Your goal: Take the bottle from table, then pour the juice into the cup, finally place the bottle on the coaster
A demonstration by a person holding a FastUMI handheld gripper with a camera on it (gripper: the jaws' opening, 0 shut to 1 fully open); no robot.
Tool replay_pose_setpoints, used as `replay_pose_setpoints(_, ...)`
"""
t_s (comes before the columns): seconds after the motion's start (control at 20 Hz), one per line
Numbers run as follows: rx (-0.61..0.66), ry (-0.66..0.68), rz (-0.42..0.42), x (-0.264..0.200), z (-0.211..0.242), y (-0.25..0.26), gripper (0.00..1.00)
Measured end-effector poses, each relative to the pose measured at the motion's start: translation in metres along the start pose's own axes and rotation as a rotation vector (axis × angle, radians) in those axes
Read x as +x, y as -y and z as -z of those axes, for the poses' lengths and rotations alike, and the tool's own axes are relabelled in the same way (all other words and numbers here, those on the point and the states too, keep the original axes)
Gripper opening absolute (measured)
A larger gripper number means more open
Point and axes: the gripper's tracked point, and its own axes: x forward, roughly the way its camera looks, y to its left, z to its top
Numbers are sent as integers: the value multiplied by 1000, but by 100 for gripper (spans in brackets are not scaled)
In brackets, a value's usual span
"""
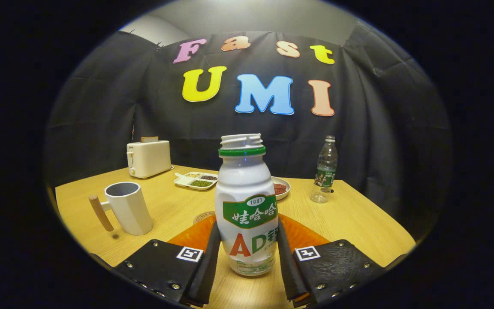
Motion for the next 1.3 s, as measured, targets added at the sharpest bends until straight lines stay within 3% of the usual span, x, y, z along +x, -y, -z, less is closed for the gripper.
replay_pose_setpoints(0.5, -315, 26, 53, 3, -39, -45, 64)
replay_pose_setpoints(1.3, -804, 68, 136, 15, -64, -98, 64)
